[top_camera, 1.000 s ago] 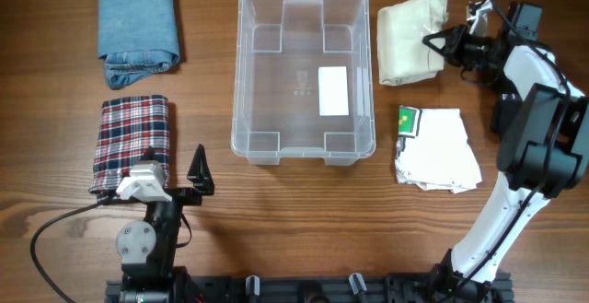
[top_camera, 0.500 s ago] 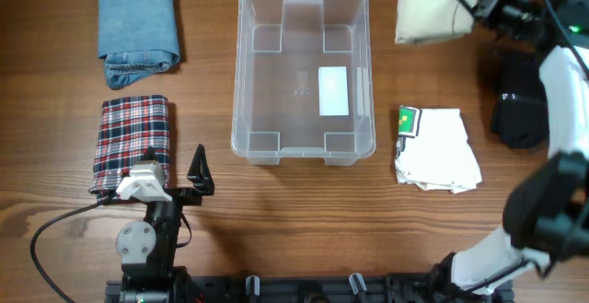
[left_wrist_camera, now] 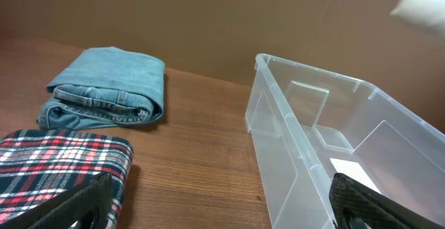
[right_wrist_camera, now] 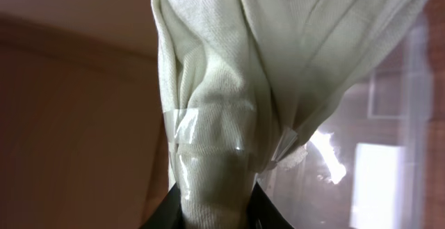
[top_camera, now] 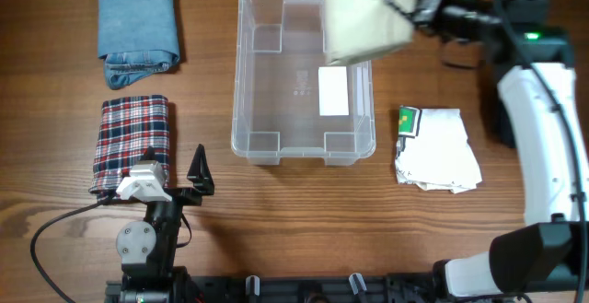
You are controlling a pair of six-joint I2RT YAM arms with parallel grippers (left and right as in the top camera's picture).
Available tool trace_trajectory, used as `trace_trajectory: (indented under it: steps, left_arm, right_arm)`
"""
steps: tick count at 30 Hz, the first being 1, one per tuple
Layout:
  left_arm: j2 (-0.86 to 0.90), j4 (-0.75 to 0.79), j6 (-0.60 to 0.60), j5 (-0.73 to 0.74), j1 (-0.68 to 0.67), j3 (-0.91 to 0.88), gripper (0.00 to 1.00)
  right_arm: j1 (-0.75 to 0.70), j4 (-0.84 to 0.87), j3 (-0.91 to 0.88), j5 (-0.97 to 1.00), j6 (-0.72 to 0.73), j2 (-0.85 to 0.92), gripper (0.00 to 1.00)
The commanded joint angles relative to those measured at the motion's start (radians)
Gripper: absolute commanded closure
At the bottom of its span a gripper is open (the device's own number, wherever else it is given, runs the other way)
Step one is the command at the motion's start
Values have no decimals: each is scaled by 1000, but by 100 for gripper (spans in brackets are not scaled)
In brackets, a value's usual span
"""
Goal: Pack container
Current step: 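Lift the cream cloth and carry it left over the bin, then lower the cream cloth into the bin's upper left and release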
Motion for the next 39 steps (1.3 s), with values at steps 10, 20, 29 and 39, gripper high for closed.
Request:
trace_trajectory:
  steps: [10,20,29,39]
  left_arm:
    - [-7,-1,13,13,5,-6,0]
    - [-7,-1,13,13,5,-6,0]
    - [-7,-1,13,13,5,-6,0]
    - [-7,-1,13,13,5,-6,0]
  right_arm:
    - [302,119,34,388,148,145,96]
    - [361,179,34,379,150,312,96]
    - [384,247,34,422,178,409,96]
    - [385,288,34,497,179,432,95]
